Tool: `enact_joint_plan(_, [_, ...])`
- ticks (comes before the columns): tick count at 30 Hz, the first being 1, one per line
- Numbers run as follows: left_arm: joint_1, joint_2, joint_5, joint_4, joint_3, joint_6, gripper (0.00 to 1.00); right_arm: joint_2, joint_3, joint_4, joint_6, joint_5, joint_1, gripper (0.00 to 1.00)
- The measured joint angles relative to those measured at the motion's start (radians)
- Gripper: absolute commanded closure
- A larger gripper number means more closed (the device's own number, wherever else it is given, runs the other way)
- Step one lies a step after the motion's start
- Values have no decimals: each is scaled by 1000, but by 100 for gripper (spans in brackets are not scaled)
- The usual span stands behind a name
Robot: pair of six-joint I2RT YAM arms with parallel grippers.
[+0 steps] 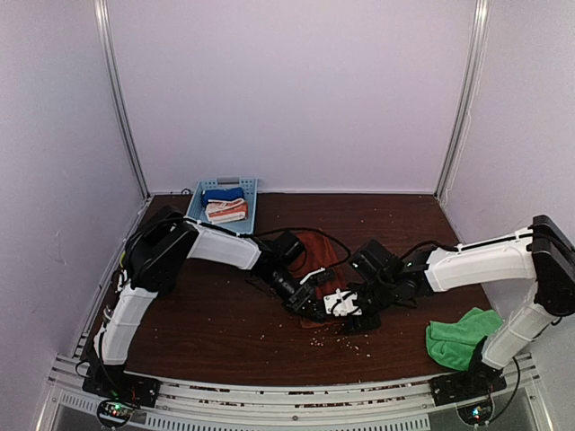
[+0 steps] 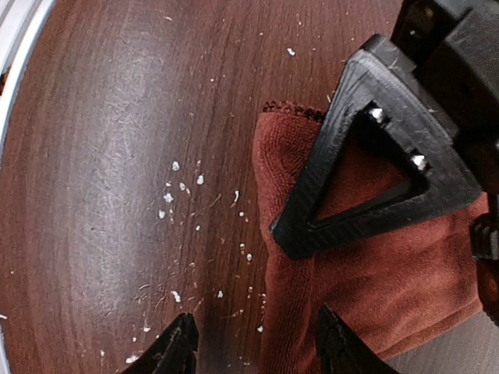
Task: Roll the towels
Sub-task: Roll the towel at the center of the board.
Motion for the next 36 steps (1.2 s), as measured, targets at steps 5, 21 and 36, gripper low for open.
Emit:
enact_joint_plan(5, [2, 0, 4, 2, -2, -1, 100, 85, 11, 52, 1, 21, 11, 52])
enact_joint_plan(21, [1, -164, -192, 23, -148, 63, 51, 194, 124, 7, 24, 10, 13, 98])
enact_joint_plan(36, [-250, -906, -1123, 253, -755, 201, 56, 394, 387, -399, 187, -308, -37, 100])
